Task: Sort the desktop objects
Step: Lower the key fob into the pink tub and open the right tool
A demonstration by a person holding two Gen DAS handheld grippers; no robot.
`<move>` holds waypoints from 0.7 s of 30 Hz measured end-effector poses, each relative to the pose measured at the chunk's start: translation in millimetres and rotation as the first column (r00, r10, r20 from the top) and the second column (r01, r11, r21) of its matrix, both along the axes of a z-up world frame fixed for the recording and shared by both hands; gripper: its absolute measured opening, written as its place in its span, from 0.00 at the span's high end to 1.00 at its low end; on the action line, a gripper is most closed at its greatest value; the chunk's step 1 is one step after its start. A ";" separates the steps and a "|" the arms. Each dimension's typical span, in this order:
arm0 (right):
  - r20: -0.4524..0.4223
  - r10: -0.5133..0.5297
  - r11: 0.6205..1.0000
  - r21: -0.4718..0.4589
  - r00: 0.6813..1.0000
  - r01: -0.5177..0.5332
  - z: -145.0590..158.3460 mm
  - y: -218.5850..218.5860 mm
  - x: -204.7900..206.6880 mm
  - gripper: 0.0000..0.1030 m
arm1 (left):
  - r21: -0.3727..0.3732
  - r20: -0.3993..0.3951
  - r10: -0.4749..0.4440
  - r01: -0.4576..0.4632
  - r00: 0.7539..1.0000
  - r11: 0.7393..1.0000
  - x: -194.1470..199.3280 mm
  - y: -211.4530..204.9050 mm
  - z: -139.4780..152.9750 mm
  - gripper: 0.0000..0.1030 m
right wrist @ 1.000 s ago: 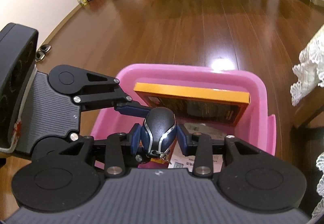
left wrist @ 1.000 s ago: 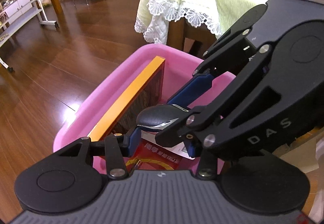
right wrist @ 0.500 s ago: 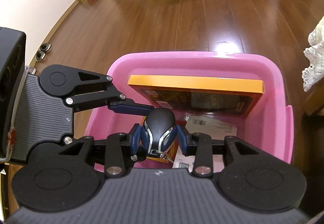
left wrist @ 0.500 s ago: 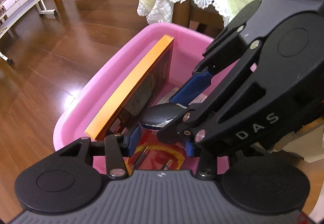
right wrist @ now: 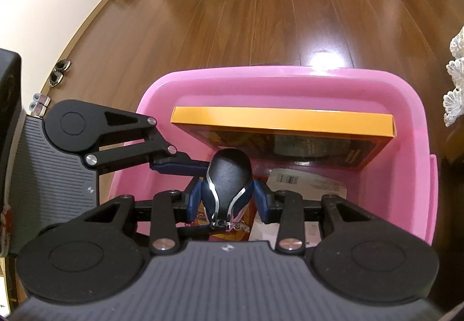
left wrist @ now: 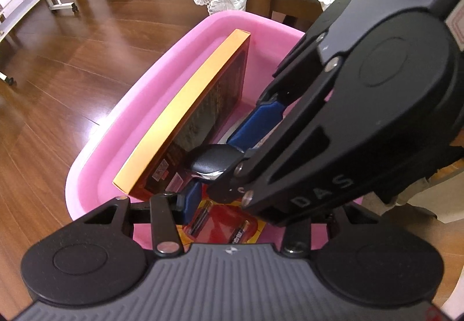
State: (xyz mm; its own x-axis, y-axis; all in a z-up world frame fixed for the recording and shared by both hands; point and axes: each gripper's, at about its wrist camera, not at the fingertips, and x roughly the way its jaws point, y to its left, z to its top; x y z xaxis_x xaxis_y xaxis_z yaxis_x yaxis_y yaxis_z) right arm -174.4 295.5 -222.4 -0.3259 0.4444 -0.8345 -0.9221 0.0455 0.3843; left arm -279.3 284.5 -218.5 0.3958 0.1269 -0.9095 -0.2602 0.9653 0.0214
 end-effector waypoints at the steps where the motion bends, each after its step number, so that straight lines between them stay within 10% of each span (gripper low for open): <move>1: -0.001 0.002 1.000 -0.004 1.000 -0.002 -1.1 0.7 -0.1 0.67 | 0.000 -0.006 0.000 0.000 1.000 1.000 -0.6 0.1 0.3 0.53; 21: 0.017 -0.002 0.996 -0.087 1.000 0.003 -21.3 7.8 2.6 0.66 | -0.021 -0.032 0.012 -0.013 0.999 1.000 -7.4 1.7 1.0 0.53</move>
State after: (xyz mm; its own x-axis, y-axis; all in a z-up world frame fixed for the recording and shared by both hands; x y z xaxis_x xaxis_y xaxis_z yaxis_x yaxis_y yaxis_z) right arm -171.9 303.3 -243.7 -0.3106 0.3704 -0.8754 -0.9282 0.0805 0.3634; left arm -286.6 286.2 -217.5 0.3648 0.1119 -0.9243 -0.2717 0.9623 0.0092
